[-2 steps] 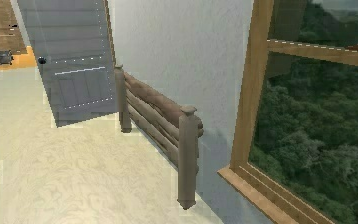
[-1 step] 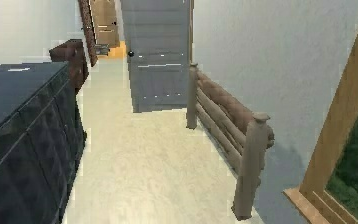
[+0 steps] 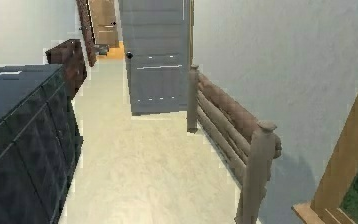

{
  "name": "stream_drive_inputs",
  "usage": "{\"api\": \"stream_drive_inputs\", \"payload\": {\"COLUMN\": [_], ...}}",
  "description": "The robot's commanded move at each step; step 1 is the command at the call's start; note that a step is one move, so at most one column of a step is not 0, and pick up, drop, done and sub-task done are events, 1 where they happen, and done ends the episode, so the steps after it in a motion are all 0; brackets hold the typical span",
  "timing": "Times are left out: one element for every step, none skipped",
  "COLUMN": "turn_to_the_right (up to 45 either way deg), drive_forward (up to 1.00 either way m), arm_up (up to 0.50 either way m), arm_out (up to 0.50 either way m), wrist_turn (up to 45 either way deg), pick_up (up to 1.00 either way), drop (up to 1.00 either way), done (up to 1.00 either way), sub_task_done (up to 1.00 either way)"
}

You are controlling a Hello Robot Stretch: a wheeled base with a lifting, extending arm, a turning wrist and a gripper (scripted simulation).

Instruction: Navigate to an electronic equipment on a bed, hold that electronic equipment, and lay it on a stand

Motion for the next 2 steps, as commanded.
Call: {"api": "stream_drive_inputs", "payload": {"turn_to_the_right": [-18.0, 0.0], "drive_forward": [0.00, 1.00], "arm_up": [0.00, 0.00], "arm_out": [0.00, 0.00], "wrist_turn": [0.0, 0.0], "pick_up": [0.00, 0.00], "drop": [0.00, 0.00], "done": [0.00, 0.00], "sub_task_done": [0.00, 0.00]}}
